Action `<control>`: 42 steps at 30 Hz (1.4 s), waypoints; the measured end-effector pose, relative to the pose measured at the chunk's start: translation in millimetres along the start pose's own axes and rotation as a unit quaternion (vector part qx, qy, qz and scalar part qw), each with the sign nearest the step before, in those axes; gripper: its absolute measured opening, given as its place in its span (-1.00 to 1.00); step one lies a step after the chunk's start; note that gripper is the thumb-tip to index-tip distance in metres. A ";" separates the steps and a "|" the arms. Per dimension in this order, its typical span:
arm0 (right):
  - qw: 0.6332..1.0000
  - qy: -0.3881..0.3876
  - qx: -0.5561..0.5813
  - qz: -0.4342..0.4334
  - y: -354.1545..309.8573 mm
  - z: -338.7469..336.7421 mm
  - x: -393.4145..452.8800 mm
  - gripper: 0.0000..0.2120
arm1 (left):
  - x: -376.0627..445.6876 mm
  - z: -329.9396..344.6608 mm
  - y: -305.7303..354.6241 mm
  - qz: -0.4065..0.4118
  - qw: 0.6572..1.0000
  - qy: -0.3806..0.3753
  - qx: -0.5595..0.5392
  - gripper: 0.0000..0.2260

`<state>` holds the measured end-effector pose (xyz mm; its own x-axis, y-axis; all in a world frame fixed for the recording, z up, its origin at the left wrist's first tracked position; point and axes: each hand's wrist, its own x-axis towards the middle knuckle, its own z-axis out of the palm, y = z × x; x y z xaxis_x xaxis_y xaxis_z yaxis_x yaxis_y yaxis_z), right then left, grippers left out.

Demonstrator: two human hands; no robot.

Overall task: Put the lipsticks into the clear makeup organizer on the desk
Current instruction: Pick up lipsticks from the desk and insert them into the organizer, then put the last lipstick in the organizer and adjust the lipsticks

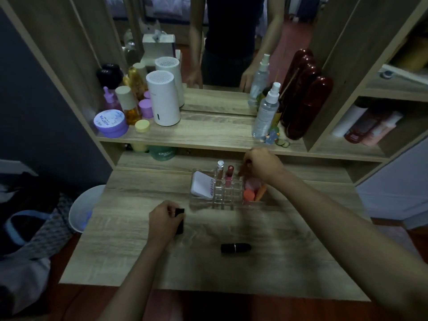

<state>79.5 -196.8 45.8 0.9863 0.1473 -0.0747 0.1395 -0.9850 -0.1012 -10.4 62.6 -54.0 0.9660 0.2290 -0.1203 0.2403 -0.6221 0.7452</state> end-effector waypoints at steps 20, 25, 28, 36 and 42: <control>0.995 -0.078 -0.053 -0.029 -20.4 24.3 -0.3 -0.78 | -12.4 14.3 22.6 0.056 0.995 0.005 -0.088 -0.82; 0.994 -0.083 -0.065 -0.022 -18.5 22.3 -2.2 -0.74 | -12.5 16.0 19.3 0.075 0.994 0.008 -0.081 -0.80; 0.995 -0.076 -0.059 -0.012 -16.4 15.6 -5.5 -0.64 | -13.6 17.8 18.5 0.091 0.993 0.011 -0.072 -0.81; 0.990 0.034 -0.015 -0.137 -18.8 4.9 -75.8 -0.76 | -16.5 14.2 39.0 0.139 0.987 0.012 -0.083 -0.84; 0.975 -0.202 -0.009 -0.087 -20.1 69.6 -126.0 -0.68 | -5.2 14.6 71.1 0.149 0.980 0.007 -0.135 -0.83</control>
<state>-53.8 -189.3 -11.8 0.8323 0.3318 -0.4440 0.3062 -0.9430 -0.1307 3.1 6.2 -10.0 0.9875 0.0779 0.1369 -0.0887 -0.4431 0.8921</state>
